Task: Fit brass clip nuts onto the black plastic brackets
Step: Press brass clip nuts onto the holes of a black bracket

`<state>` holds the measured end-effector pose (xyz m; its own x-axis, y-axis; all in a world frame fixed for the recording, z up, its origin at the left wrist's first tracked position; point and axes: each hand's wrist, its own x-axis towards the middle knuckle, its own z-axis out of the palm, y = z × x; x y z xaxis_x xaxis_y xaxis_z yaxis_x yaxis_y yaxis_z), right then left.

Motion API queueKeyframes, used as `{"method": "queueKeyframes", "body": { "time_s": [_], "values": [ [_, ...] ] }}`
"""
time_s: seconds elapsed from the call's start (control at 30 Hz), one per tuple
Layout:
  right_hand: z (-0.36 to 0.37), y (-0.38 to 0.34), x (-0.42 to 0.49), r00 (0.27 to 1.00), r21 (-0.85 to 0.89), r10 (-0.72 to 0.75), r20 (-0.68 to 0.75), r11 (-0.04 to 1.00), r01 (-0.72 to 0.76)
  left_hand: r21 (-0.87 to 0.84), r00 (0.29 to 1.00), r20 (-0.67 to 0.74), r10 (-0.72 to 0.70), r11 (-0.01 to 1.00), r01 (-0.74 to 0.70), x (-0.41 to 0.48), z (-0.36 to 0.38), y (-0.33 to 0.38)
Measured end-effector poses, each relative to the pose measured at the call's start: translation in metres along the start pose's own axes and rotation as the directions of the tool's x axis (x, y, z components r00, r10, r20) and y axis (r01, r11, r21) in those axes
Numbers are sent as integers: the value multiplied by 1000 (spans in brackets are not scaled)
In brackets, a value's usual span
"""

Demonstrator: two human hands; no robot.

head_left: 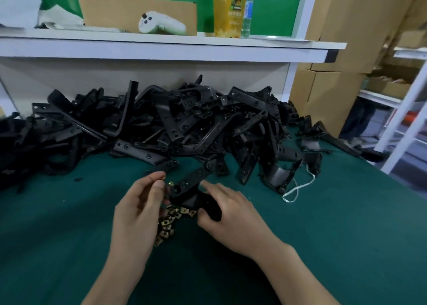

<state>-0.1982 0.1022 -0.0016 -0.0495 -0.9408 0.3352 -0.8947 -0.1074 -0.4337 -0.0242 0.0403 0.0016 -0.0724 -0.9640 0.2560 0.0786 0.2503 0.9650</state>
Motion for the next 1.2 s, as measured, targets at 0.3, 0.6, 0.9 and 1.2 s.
{"method": "queueKeyframes", "body": {
  "time_s": [0.3, 0.6, 0.9, 1.2],
  "values": [
    [6, -12, 4, 999, 431, 15, -34, 902, 2, 40, 979, 200, -28, 999, 20, -10, 4, 11],
    [8, -12, 2, 996, 483, 88, -30, 874, -62, -11, 971, 233, -61, 998, 65, -11, 2, 13],
    [9, -13, 2, 998, 218, -10, -57, 976, 22, 23, 975, 191, -109, 994, 107, -9, 3, 9],
    [13, -12, 3, 993, 166, -75, -89, 982, 89, 25, 969, 215, -123, 992, 121, -10, 2, 10]
  ]
}}
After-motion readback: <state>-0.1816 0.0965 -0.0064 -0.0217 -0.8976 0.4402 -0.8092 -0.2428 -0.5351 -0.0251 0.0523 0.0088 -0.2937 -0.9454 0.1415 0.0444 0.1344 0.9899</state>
